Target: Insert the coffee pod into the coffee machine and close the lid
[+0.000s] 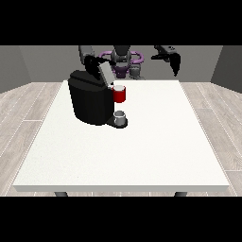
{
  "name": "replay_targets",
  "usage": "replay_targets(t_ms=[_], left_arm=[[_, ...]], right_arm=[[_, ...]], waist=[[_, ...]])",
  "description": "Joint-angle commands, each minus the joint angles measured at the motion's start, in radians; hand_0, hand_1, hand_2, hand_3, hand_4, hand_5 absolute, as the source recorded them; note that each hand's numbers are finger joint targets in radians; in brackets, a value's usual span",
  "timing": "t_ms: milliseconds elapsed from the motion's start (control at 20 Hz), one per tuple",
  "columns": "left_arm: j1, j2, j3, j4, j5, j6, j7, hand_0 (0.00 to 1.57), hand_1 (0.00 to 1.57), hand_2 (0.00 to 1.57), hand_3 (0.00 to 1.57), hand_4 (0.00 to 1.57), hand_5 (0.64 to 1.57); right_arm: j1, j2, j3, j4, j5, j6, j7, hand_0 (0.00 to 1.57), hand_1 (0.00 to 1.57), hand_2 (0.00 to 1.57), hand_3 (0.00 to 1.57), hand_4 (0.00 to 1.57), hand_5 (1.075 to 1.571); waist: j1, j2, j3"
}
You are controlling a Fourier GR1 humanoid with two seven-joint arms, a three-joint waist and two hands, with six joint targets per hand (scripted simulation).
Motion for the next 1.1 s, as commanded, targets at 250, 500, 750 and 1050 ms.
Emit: replay_targets(t_ms=[250, 500, 750, 1050], left_arm=[[0.027, -0.016, -0.01, 0.043, -0.018, 0.034, -0.05, 0.0, 0.0, 0.0, 0.0, 0.12, 1.571], [0.009, -0.014, -0.018, 0.027, -0.006, 0.021, -0.044, 0.0, 0.0, 0.0, 0.0, 0.0, 1.571], [-0.007, 0.009, -0.025, 0.005, 0.018, -0.028, -0.058, 0.0, 0.0, 0.0, 0.0, 0.18, 1.571], [0.028, -0.015, -0.051, -0.015, 0.0, -0.01, -0.12, 0.0, 0.0, 0.0, 0.0, 0.25, 1.571]], right_arm=[[-0.082, 0.026, 0.056, 0.018, 0.038, 0.015, 0.081, 0.0, 0.0, 0.0, 0.0, 0.21, 1.571], [-0.091, 0.035, 0.086, 0.01, 0.079, -0.019, 0.063, 0.0, 0.0, 0.0, 0.0, 0.17, 1.571], [-0.117, 0.023, 0.098, 0.014, 0.101, -0.02, 0.07, 0.0, 0.0, 0.0, 0.0, 0.11, 1.571], [-0.118, 0.091, 0.126, 0.014, 0.104, -0.016, 0.04, 0.0, 0.0, 0.0, 0.0, 0.03, 1.571]], waist=[[0.002, 0.004, 0.0017], [0.024, 0.0, 0.0019], [0.035, 0.002, 0.0019], [0.023, -0.026, 0.0019]])
